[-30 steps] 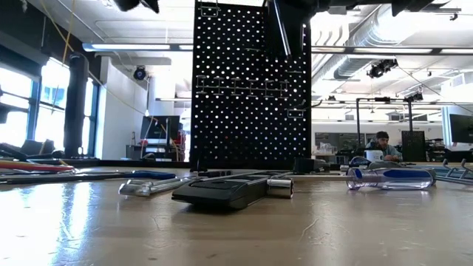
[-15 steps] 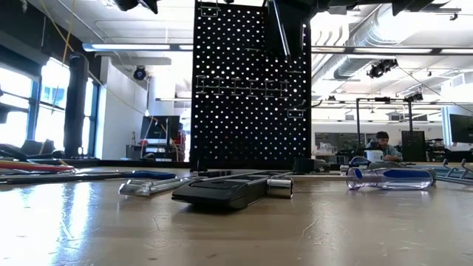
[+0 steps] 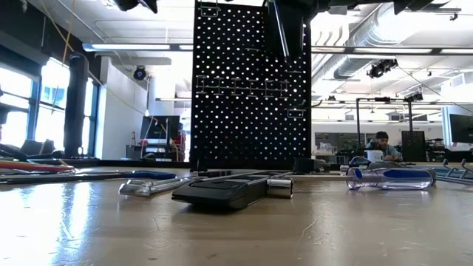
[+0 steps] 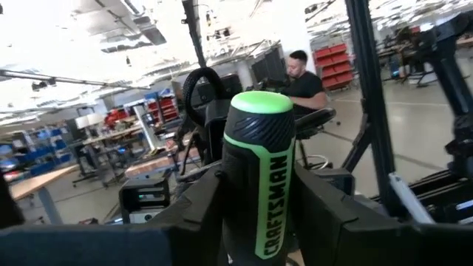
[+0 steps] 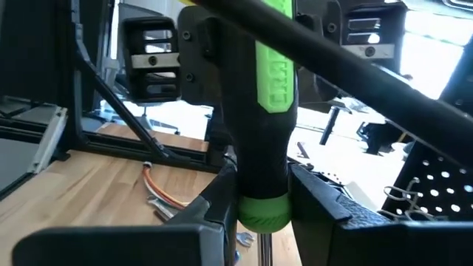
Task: Hang tools onto peg board
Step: Hang the green screwdriver on the peg board
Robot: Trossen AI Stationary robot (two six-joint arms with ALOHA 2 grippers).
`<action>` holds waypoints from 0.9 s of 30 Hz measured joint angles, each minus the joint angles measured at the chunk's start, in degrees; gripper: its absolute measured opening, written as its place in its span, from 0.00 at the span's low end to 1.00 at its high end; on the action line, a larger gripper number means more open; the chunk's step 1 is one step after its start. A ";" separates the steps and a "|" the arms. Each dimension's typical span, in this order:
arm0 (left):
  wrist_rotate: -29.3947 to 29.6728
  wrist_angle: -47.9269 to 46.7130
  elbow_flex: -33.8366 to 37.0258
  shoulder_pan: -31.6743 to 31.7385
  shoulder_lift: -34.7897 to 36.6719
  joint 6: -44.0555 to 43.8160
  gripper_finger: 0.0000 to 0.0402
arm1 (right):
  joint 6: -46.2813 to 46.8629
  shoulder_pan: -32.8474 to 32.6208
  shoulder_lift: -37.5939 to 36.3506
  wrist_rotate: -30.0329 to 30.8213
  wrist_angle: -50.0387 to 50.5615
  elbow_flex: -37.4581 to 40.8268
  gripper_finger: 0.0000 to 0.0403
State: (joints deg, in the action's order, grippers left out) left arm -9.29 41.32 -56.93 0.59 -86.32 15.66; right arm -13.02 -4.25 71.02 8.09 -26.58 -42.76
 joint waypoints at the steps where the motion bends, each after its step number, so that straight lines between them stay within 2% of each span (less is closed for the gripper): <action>1: 0.87 -0.13 0.01 -0.14 0.04 0.54 0.28 | 0.30 0.00 0.00 0.63 0.20 0.00 0.24; 5: 3.83 0.98 0.00 -0.25 1.20 2.65 0.28 | 2.53 0.11 0.11 6.01 2.93 0.08 0.40; 8: 6.34 0.93 -0.11 -0.29 2.66 3.77 0.28 | 3.25 0.11 -0.35 8.88 5.00 0.08 0.48; 13: 11.08 -0.70 -0.08 -0.31 5.83 5.85 0.28 | 3.78 0.00 -0.95 10.13 6.40 0.08 0.50; 20: 20.05 -5.59 -3.49 -1.00 7.67 11.44 0.28 | 4.23 -0.07 -1.26 10.69 9.15 0.08 0.50; 27: 23.60 -9.55 -8.29 -1.62 7.34 15.79 0.28 | 7.13 -0.65 -1.31 10.98 13.62 0.08 0.51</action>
State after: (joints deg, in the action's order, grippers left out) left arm 14.31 31.77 -65.22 -1.04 -78.98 31.46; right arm -5.89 -4.90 69.71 19.07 -12.96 -42.68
